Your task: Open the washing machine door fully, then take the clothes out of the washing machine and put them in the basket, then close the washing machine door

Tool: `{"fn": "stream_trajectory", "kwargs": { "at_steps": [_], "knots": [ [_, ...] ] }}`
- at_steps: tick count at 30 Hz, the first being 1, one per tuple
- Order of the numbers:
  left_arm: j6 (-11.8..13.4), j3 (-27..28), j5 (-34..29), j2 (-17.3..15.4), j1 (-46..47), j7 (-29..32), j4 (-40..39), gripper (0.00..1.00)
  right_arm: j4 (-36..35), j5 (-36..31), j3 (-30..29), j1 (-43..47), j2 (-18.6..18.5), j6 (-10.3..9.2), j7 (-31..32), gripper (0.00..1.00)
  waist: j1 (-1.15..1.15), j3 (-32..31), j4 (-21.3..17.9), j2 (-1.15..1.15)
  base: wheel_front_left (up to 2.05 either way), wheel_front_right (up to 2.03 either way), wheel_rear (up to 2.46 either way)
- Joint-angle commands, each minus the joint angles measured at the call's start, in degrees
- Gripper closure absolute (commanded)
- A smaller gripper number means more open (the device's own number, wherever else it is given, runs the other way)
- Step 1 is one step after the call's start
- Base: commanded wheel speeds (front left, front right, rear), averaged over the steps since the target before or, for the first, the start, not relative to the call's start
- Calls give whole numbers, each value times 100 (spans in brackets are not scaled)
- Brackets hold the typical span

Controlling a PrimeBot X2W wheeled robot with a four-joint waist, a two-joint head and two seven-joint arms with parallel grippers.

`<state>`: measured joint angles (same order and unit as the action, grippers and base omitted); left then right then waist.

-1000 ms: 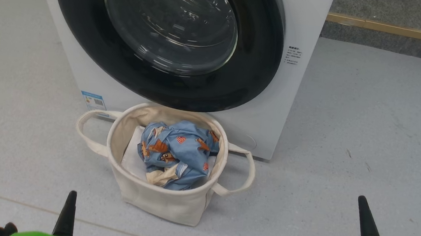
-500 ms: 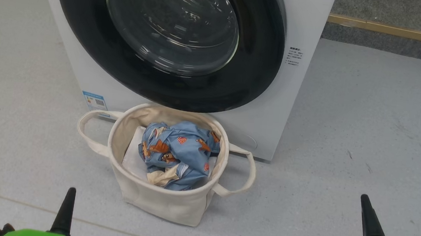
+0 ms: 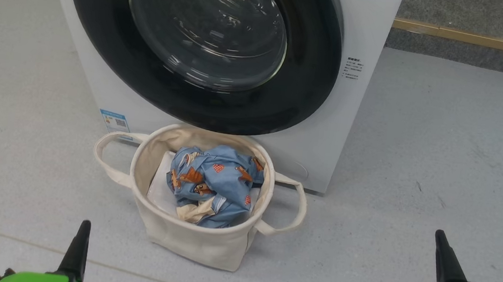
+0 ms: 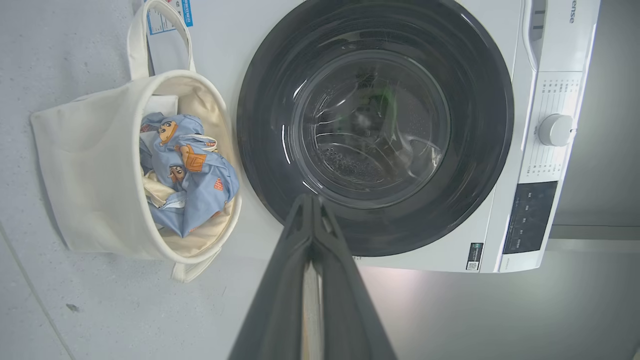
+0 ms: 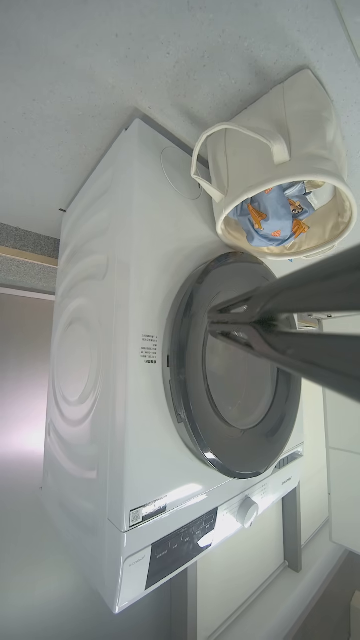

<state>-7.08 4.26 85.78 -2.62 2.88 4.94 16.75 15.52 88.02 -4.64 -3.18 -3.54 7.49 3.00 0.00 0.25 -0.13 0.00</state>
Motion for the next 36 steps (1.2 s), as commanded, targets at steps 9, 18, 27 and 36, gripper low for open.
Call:
{"fn": "stream_trajectory", "kwargs": {
  "at_steps": [9, 18, 27, 36],
  "knots": [
    [-41, 228, 637, -26, 331, 156, -269, 100, -161, 579, 10, -283, -76, 0, 190, 100, 0, -7, 13, 0, 0, 0, 0],
    [-41, 228, 638, -26, 331, 156, -269, 100, -160, 562, -11, -285, -61, 0, 206, 100, 0, -7, 13, 0, 0, 0, 0],
    [-41, 228, 638, -26, 331, 156, -269, 100, -159, 548, -28, -286, -49, 0, 220, 100, 0, -7, 13, 0, 0, 0, 0],
    [-41, 227, 638, -26, 331, 156, -269, 100, -157, 533, -46, -287, -37, 0, 234, 100, 0, -7, 13, 0, 0, 0, 0]
  ]
}}
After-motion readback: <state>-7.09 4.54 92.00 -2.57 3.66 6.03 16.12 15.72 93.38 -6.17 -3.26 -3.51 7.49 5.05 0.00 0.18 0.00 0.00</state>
